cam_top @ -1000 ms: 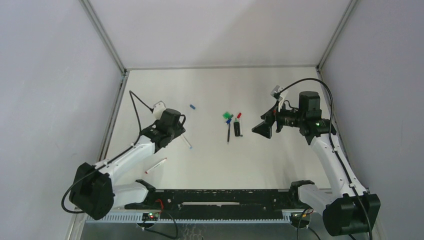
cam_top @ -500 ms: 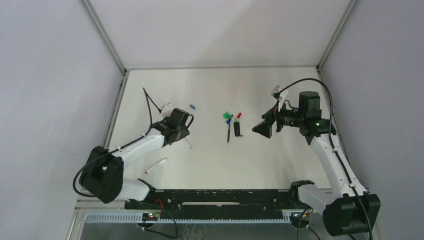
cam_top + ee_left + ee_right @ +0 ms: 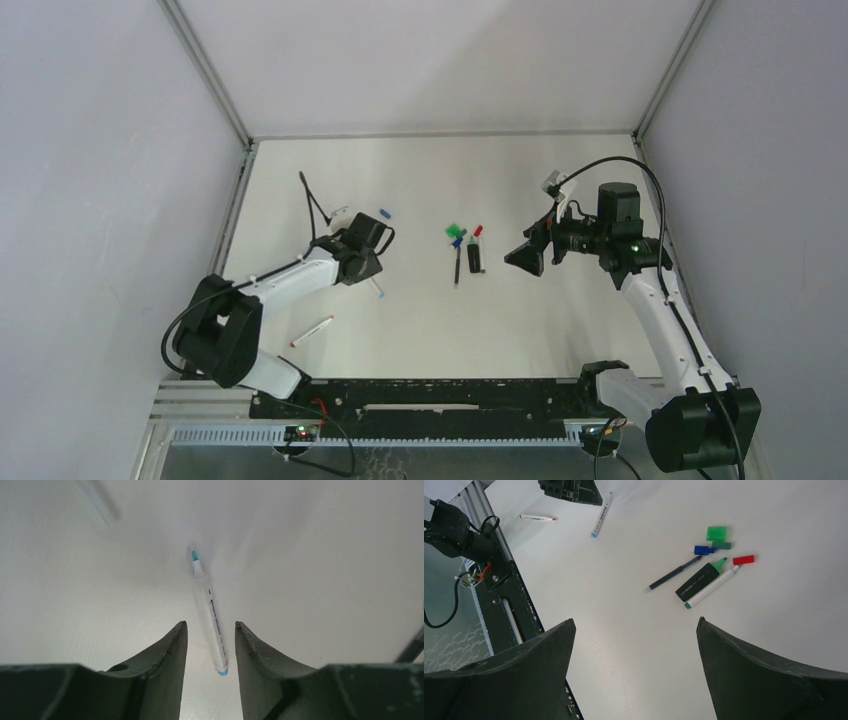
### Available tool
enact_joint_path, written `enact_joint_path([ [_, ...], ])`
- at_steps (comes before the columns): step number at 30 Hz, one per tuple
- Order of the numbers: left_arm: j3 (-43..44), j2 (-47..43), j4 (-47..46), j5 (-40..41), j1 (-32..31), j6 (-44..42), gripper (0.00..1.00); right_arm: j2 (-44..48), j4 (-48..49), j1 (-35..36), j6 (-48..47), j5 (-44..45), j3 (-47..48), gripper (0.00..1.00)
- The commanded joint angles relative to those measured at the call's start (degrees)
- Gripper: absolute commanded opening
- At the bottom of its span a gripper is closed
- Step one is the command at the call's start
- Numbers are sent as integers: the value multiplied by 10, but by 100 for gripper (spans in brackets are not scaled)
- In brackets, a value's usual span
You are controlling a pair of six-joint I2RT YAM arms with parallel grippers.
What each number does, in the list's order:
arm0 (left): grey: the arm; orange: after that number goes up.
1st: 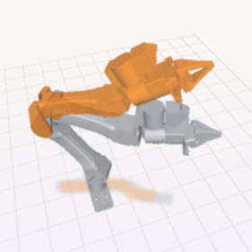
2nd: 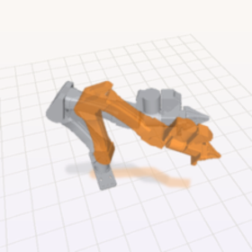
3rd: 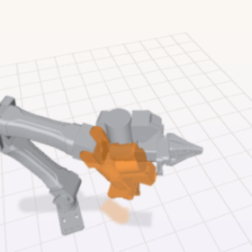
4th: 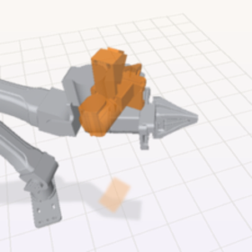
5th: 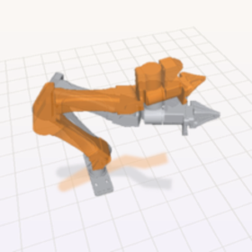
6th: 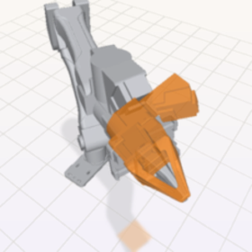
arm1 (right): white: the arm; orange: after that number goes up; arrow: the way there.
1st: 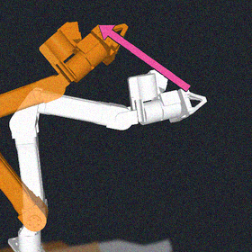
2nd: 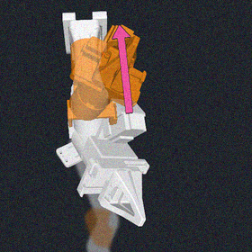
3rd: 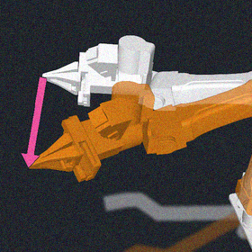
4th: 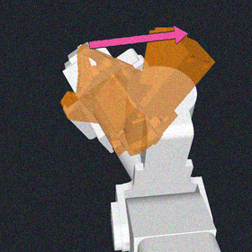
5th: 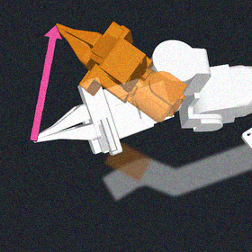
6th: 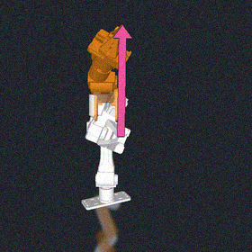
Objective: Insert the pens into the pen caps
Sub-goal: Pick up the pen from the center of the board.
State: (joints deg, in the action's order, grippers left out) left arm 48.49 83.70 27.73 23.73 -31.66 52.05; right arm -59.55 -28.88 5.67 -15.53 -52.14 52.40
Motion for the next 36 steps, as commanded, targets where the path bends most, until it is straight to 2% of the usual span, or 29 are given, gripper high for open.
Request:
enact_joint_path([
  [1,33,19,9,-2,-5,-8,44,6,13,2,2,1,10,99],
  [13,51,74,15,-1,-6,-16,41,7,12,0,3,0,10,99],
  [36,45,122,5,-7,-10,-22,24,4,12,-2,4,-2,10,99],
])
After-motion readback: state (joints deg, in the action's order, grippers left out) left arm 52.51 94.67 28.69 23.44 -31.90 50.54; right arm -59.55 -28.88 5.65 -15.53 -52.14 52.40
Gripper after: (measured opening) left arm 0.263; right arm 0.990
